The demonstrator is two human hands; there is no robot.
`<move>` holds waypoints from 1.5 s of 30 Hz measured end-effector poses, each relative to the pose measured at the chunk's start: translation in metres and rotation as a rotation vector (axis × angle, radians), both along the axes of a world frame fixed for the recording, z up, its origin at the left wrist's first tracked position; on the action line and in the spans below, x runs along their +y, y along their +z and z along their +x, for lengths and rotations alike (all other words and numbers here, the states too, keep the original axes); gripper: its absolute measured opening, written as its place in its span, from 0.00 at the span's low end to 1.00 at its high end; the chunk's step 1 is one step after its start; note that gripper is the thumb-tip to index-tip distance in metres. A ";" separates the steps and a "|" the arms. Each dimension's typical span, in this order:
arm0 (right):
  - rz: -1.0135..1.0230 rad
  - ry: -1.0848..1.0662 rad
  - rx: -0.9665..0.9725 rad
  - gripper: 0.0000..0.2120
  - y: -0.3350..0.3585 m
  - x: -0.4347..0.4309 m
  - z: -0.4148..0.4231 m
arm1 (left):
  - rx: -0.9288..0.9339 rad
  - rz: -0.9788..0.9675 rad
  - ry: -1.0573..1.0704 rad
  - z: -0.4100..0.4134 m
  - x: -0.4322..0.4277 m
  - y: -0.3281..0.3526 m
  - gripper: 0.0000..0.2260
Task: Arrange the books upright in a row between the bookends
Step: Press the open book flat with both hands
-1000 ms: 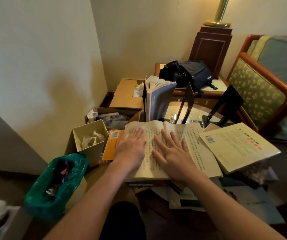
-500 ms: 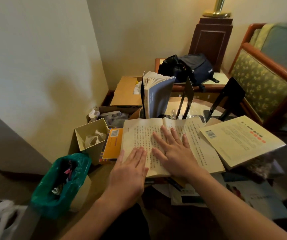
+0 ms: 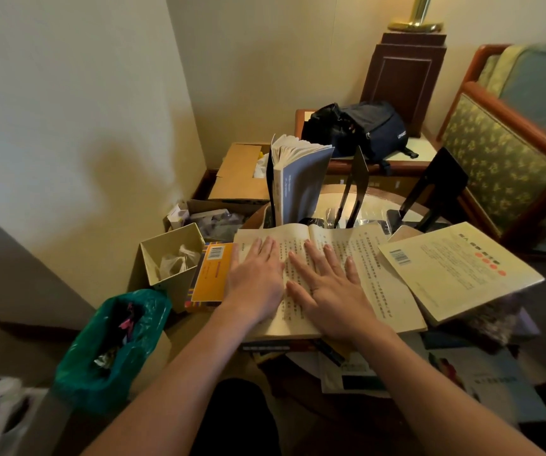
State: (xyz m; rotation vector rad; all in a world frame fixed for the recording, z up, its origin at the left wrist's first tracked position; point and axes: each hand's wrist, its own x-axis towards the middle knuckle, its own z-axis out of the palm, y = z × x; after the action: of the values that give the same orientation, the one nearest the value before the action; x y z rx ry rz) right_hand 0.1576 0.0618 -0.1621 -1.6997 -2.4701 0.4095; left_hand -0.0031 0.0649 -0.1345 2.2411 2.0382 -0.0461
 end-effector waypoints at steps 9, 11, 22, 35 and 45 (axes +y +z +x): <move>0.016 -0.002 0.006 0.30 -0.003 0.000 0.000 | -0.034 0.007 -0.062 -0.004 -0.079 -0.005 0.25; 0.017 -0.003 0.008 0.30 -0.003 -0.001 -0.001 | -0.019 -0.016 -0.075 -0.003 -0.089 0.000 0.25; -0.010 -0.003 0.009 0.30 0.000 -0.001 0.000 | -0.093 -0.039 0.061 -0.009 -0.004 0.002 0.24; 0.010 -0.009 0.011 0.29 -0.001 -0.001 0.000 | -0.244 0.040 0.117 -0.025 -0.033 -0.020 0.30; -0.028 -0.012 0.023 0.30 0.003 -0.014 -0.005 | -0.648 0.102 0.351 -0.028 -0.069 -0.004 0.36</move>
State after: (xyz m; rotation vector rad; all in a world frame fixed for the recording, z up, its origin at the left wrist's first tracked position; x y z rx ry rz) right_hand 0.1530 0.0475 -0.1588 -1.7093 -2.4478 0.4618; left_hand -0.0314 -0.0046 -0.1381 1.5960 2.0230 0.7224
